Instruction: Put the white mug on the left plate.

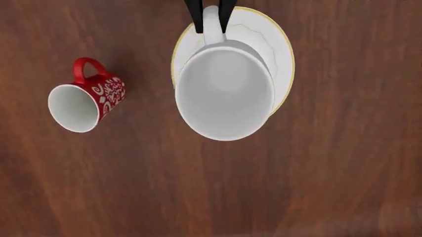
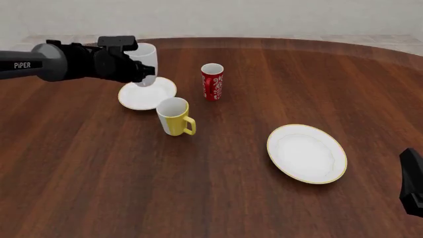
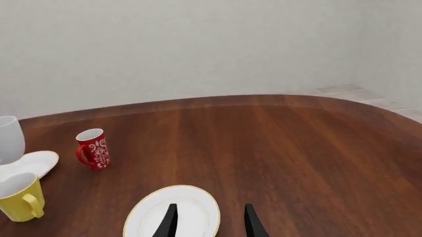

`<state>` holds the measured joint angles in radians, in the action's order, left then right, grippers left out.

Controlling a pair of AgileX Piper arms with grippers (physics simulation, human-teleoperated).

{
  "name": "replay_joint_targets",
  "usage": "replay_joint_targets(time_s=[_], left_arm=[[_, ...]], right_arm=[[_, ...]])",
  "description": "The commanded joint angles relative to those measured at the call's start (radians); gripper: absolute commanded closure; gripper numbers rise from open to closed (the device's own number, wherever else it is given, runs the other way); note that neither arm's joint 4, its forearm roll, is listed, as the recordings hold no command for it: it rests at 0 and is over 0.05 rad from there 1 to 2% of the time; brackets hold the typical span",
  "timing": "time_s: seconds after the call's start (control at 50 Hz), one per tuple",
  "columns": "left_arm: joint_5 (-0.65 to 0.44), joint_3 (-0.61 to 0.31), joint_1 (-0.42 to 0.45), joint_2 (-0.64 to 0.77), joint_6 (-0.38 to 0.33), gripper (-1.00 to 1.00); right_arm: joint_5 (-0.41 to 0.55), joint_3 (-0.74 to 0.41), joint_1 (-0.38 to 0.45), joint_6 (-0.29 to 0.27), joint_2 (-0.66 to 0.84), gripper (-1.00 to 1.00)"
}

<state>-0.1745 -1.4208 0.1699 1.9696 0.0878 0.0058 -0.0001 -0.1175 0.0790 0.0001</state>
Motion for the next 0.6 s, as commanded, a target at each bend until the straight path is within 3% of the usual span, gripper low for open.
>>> replay_joint_targets(time_s=[0.02,0.6], left_arm=[[0.006,-0.004,-0.006,0.014,-0.024,1.0],[0.026,0.013,0.003,0.023,0.009,1.0]], right_arm=[[0.0,0.0,-0.001,0.001,0.0,-1.0],[0.004,0.0,0.003,-0.006,0.0,-1.0]])
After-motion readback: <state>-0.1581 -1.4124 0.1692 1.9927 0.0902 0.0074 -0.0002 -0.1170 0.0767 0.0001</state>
